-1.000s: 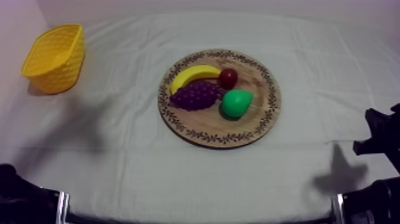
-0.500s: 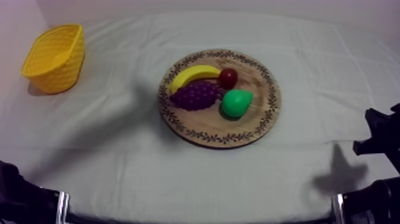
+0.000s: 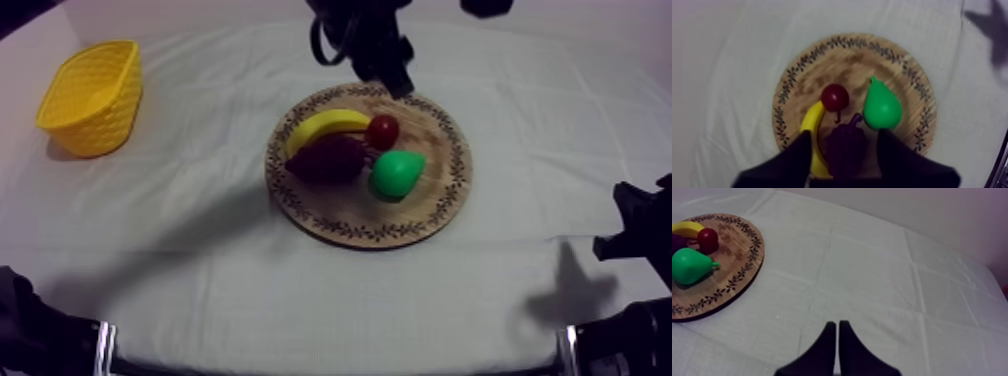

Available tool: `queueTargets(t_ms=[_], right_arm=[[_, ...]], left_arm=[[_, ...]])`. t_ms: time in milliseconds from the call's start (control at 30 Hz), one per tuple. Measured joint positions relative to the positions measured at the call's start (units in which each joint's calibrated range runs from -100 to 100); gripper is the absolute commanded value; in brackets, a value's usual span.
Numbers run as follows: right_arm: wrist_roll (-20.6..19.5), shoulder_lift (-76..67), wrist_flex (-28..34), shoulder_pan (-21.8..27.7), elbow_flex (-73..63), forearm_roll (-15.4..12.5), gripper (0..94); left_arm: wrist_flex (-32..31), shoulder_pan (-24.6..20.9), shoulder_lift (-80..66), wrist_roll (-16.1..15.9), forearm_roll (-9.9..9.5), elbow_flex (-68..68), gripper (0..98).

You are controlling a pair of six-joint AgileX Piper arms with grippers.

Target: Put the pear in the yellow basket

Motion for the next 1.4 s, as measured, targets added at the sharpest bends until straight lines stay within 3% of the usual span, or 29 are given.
queueTargets(t_ms=[100, 267, 933, 1400], right_arm=[[0.00, 0.00, 0.00, 0.00, 0.00, 0.00, 0.3], [0.00, 0.00, 0.00, 0.00, 0.00, 0.00, 0.3], [0.00, 0.00, 0.00, 0.00, 0.00, 0.00, 0.3], [0.00, 0.00, 0.00, 0.00, 0.00, 0.00, 0.3]], left_arm=[[1.71, -0.08, 2.15, 0.10, -0.19, -0.63, 91.6], [3.11, -0.08, 4.34, 0.03, -0.25, -2.38, 95.5], [2.50, 1.09, 13.42, 0.50, 2.43, 0.41, 96.5], [5.52, 1.39, 20.52, -0.76, 5.25, -3.52, 96.0]])
